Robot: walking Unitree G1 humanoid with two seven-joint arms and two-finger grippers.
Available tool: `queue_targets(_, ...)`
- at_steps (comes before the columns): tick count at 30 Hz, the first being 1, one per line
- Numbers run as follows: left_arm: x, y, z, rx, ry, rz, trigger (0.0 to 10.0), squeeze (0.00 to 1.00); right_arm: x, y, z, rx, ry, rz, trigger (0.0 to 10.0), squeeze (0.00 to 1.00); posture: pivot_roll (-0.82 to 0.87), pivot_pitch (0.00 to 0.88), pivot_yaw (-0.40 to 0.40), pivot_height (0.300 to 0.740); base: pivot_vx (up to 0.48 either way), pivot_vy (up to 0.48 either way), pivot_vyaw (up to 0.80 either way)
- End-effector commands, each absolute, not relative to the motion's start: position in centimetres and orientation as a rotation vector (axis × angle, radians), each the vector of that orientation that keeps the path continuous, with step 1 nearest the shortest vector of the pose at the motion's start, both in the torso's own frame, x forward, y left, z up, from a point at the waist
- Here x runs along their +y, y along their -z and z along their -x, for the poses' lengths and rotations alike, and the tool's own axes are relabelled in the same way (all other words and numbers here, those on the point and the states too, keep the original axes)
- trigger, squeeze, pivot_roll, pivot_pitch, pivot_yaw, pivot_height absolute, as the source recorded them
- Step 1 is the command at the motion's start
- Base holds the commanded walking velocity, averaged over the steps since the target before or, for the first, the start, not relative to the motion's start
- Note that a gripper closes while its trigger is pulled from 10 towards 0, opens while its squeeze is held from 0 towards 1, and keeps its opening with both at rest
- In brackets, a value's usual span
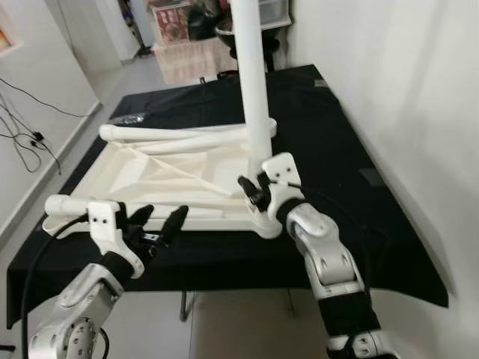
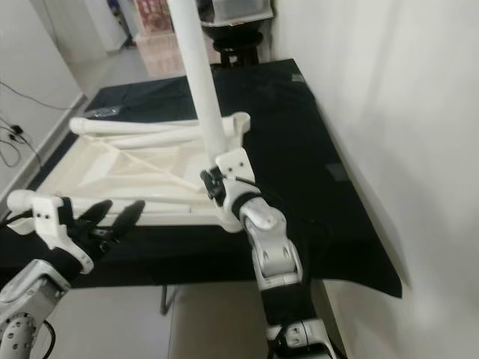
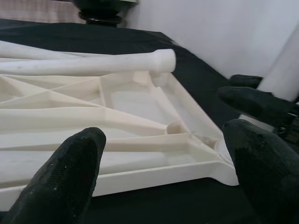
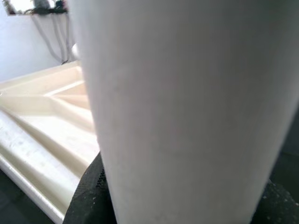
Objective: Building children table
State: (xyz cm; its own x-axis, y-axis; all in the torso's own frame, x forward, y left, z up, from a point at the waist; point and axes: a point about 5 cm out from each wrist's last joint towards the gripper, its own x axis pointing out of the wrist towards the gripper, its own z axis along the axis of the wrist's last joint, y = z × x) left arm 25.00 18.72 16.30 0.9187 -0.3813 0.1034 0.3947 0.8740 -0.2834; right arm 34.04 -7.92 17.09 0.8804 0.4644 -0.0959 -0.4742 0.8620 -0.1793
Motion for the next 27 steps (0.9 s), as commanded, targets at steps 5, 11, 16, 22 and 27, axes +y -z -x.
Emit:
queue_targets(5, 19.1, -16.2, -24.9, -0.043, 0.380, 0.309, 10.0, 0.00, -8.0, -15.7, -35.5, 0.159, -0.501, 0.223, 10.0, 0.00, -0.04, 0.074, 0.117, 0.740, 0.000, 0.000, 0.00)
queue_targets(11, 19.0, -16.2, -25.0, -0.038, 0.390, 0.307, 10.0, 0.00, -7.3, -16.8, -35.1, 0.142, -0.545, 0.199, 10.0, 1.00, -0.04, 0.070, 0.123, 0.740, 0.000, 0.000, 0.00)
queue_targets(16, 18.9, -16.2, -25.1, -0.040, 0.389, 0.309, 10.0, 0.00, -7.5, -18.7, -36.6, 0.066, -0.804, 0.216, 10.0, 0.70, -0.05, 0.067, 0.122, 0.740, 0.000, 0.000, 0.00)
queue_targets(22, 18.9, -16.1, -25.1, -0.038, 0.390, 0.307, 10.0, 0.00, -7.7, -19.4, -36.7, 0.062, -1.074, 0.208, 10.0, 0.00, -0.04, 0.065, 0.122, 0.740, 0.000, 0.000, 0.00)
queue_targets(27, 18.9, -16.2, -25.1, -0.037, 0.389, 0.303, 10.0, 0.00, -8.1, -19.6, -37.5, 0.096, -1.099, 0.174, 10.0, 0.00, -0.03, 0.072, 0.121, 0.740, 0.000, 0.000, 0.00)
